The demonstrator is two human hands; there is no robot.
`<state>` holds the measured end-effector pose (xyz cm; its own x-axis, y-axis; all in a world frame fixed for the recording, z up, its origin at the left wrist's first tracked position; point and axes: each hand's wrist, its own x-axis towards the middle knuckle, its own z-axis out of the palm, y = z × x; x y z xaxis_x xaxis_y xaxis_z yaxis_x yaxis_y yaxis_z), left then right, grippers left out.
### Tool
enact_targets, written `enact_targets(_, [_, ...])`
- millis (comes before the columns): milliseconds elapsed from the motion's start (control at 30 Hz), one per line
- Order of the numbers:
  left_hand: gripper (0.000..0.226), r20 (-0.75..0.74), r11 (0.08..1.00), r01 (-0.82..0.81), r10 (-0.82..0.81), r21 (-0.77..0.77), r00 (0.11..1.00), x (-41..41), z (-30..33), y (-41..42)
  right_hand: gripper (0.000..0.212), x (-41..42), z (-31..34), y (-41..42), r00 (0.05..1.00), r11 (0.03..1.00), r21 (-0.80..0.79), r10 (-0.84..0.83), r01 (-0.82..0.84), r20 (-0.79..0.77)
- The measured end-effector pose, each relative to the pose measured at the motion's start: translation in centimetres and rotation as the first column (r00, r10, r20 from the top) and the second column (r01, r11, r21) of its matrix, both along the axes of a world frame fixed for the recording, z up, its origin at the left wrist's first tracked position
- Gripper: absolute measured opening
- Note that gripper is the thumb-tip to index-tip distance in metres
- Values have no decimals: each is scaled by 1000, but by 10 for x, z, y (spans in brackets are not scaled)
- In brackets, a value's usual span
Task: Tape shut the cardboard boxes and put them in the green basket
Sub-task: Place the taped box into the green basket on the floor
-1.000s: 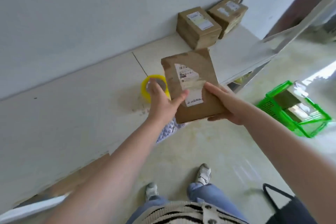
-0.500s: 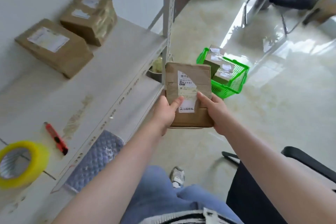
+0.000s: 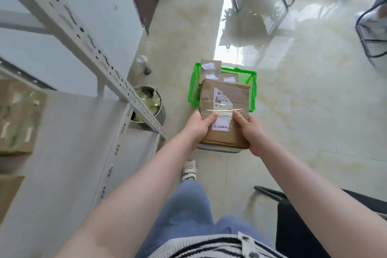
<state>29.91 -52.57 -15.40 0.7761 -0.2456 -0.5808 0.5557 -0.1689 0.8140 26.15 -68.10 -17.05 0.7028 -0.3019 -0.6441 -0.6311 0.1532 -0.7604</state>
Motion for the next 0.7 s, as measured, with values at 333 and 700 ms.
enact_targets(333, [44,-103,986,169,-167,14,981,159,-34,-81,42,134,-37,-75,980,988,2,-153,155,-124])
enact_targets(700, [90,-106,886,301,-282,353,954,315,-178,-180,28,294,-172,-181,984,994,50,-87,96,-157])
